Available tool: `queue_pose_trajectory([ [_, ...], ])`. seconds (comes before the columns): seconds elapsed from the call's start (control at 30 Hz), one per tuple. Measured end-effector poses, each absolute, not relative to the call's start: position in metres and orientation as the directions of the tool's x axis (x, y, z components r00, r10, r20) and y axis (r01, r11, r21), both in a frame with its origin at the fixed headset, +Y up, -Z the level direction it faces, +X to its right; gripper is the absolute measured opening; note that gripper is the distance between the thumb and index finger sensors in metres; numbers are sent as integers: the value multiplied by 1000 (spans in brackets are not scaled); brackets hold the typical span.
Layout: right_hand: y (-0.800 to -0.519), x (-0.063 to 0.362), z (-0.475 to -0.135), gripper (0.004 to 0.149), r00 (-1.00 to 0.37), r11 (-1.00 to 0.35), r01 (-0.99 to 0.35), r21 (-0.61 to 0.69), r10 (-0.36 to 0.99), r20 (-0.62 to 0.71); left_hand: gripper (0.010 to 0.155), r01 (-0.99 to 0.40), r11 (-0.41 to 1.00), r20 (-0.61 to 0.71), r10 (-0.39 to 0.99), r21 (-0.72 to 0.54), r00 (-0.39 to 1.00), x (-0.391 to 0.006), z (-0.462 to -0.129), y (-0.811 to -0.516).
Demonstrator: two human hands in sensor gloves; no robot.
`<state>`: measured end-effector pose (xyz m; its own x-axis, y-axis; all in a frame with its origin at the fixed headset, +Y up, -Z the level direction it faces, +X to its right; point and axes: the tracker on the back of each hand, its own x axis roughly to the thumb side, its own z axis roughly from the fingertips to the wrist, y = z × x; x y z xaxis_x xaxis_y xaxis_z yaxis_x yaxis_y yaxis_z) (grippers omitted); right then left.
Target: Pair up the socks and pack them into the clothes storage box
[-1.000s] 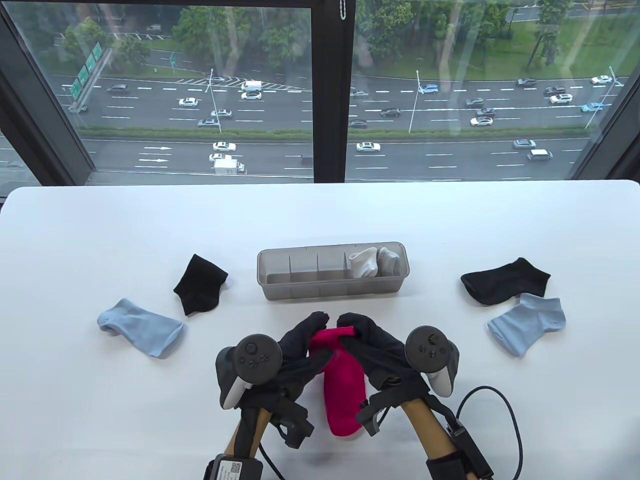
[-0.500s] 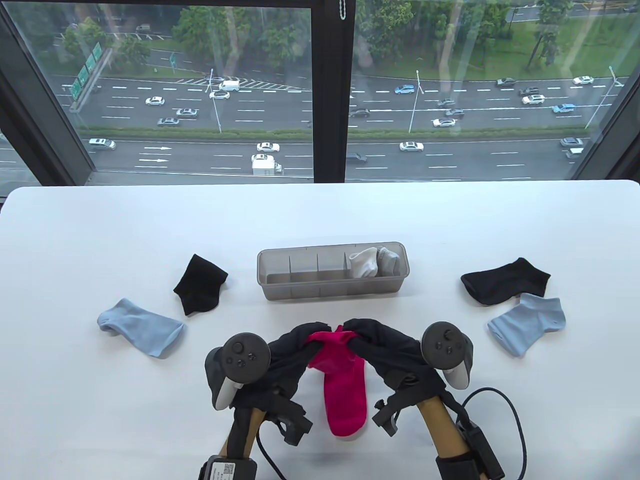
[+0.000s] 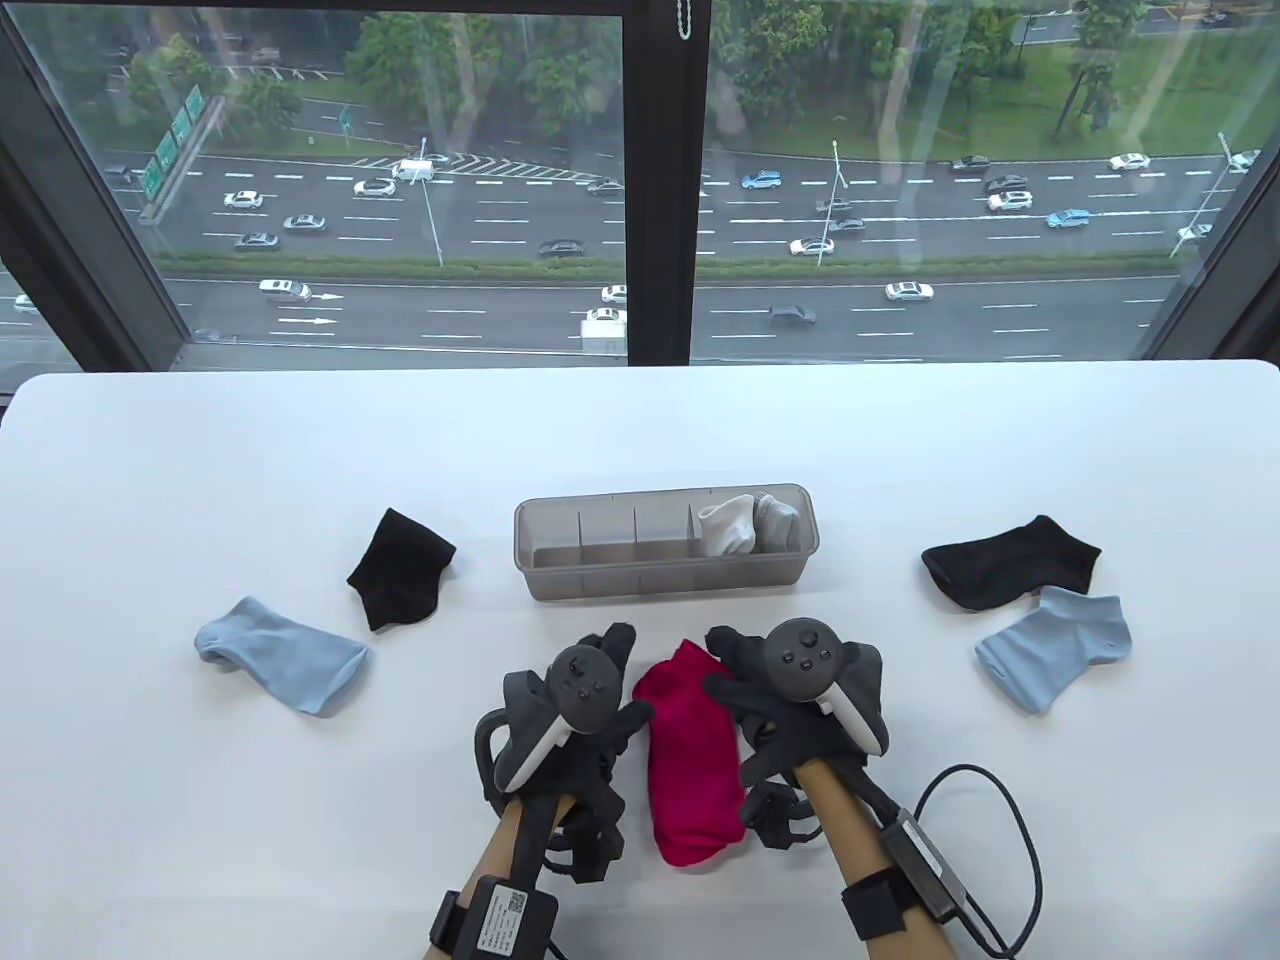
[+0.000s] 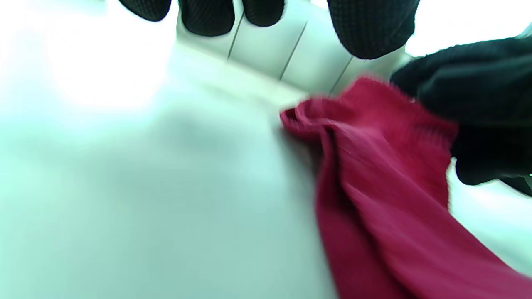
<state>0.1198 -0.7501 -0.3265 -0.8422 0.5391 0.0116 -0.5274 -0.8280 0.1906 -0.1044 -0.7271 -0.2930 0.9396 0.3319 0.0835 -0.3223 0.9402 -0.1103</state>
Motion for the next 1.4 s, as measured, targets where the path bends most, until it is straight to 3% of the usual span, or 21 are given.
queue_pose_trajectory([
  [0.07, -741, 124, -322, 65, -834, -833, -544, 105, 550, 43, 56, -309, 934, 266, 349, -180, 899, -98, -287, -723],
  [0.1, -739, 126, -320, 66, -820, -821, -564, 85, 569, 52, 50, -292, 908, 325, 385, -301, 864, -93, -285, -726],
  [0.13, -735, 128, -316, 67, -790, -792, -602, 100, 609, 74, 51, -235, 833, 326, 433, -501, 840, -85, -281, -735],
  [0.2, -733, 130, -311, 67, -754, -758, -625, 188, 648, 108, 53, -108, 712, 292, 415, -694, 862, -76, -278, -749],
  [0.27, -731, 132, -306, 64, -740, -741, -604, 294, 658, 138, 57, -35, 646, 290, 389, -762, 874, -76, -279, -754],
  [0.33, -729, 132, -305, 61, -756, -744, -530, 406, 632, 171, 59, -76, 666, 272, 402, -742, 874, -82, -282, -753],
  [0.43, -737, 126, -306, 59, -807, -685, -304, 662, 554, 203, 63, -108, 644, 218, 405, -757, 888, -96, -288, -757],
  [0.5, -747, 119, -304, 63, -825, -636, -245, 731, 533, 187, 68, -130, 633, 190, 412, -763, 891, -101, -290, -759],
  [0.63, -763, 96, -296, 75, -866, -649, -137, 748, 445, 227, 77, -97, 645, 181, 352, -758, 918, -103, -293, -763],
  [0.73, -769, 85, -293, 73, -905, -719, -64, 692, 335, 264, 79, -70, 668, 200, 318, -741, 927, -100, -293, -761],
  [0.83, -772, 83, -295, 49, -886, -830, -211, 517, 385, 256, 85, -47, 690, 217, 290, -722, 932, -97, -292, -760],
  [0.87, -772, 85, -298, 40, -870, -807, -270, 526, 438, 225, 87, -46, 692, 220, 290, -721, 931, -96, -292, -760],
  [0.97, -774, 92, -302, 39, -835, -722, -332, 607, 524, 167, 86, -47, 713, 220, 277, -699, 935, -96, -292, -760],
  [1.1, -774, 97, -303, 42, -807, -675, -358, 645, 571, 150, 43, -167, 803, 180, 322, -573, 929, -97, -292, -757],
  [1.23, -772, 100, -302, 63, -787, -645, -384, 661, 602, 131, 43, -261, 756, 126, 412, -601, 903, -104, -293, -759],
  [1.4, -779, 100, -299, 42, -704, -560, -543, 625, 710, 23, 45, -311, 731, 93, 455, -607, 886, -105, -291, -762],
])
